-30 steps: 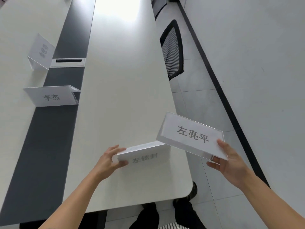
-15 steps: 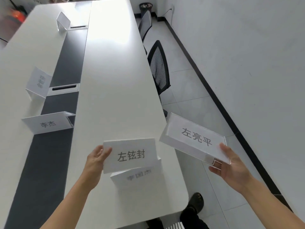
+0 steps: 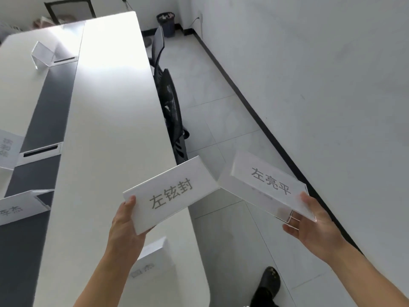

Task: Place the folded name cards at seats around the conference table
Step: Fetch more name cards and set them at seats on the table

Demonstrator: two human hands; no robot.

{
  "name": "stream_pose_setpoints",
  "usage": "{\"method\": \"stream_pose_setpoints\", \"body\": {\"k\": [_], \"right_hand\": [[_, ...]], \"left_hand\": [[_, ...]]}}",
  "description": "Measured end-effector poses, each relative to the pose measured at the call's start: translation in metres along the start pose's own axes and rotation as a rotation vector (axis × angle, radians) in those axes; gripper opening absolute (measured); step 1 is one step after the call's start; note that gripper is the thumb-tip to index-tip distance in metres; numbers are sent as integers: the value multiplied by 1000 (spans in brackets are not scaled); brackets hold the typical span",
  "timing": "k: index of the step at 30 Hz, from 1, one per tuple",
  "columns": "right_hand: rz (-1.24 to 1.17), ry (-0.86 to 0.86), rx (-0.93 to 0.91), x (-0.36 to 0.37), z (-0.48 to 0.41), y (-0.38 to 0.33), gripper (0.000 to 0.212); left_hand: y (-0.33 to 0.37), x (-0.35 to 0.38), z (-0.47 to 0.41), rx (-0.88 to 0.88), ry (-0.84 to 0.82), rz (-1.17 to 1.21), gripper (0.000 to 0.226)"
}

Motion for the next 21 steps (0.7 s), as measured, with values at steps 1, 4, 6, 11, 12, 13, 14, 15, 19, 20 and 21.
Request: {"method": "stream_pose_setpoints", "body": {"k": [1,4,6,11,12,13,14,15,19,20,21], "right_hand": [[13,-3,-19,-11,0,-18,39],[78,2,-63,-44,-6,-69,41],[114,9,-74,-62,-11,-100,39],[193,-42,-59,-77,-37,-161,47],[224,-63,-52,-74,-46,-171,56],[248,-79,-45,-68,-56,-180,62],[258,-93,-33,-62,-67,-189,61],[252,-109,-19,-54,-79,-198,53],[239,-135,18,-20,-132,-239,32],[255,-140,10,-7,-145,-251,31],[267,-139,0,5,-157,-265,29]], "left_hand": [[-4,19,1,-3,15,12,21],[-21,78,4,-45,33,59,21],[-31,110,5,-67,61,95,19],[-32,158,-2,-27,105,133,20],[-29,159,-6,-11,129,131,20],[-25,160,-12,6,146,132,20],[-20,160,-19,20,166,133,21],[-15,160,-27,32,189,142,21],[0,159,-72,77,266,186,30],[4,161,-87,101,272,191,32],[10,164,-104,123,276,194,32]]}}
Point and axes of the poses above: each hand's wrist, its own z-axis away from the middle knuckle, its own x-axis out of the palm, y = z × x, the point moved 7 cm from there along -z, towards the middle knuckle, and after that the axes turned 14 degrees about x, right-handed, at the moved point
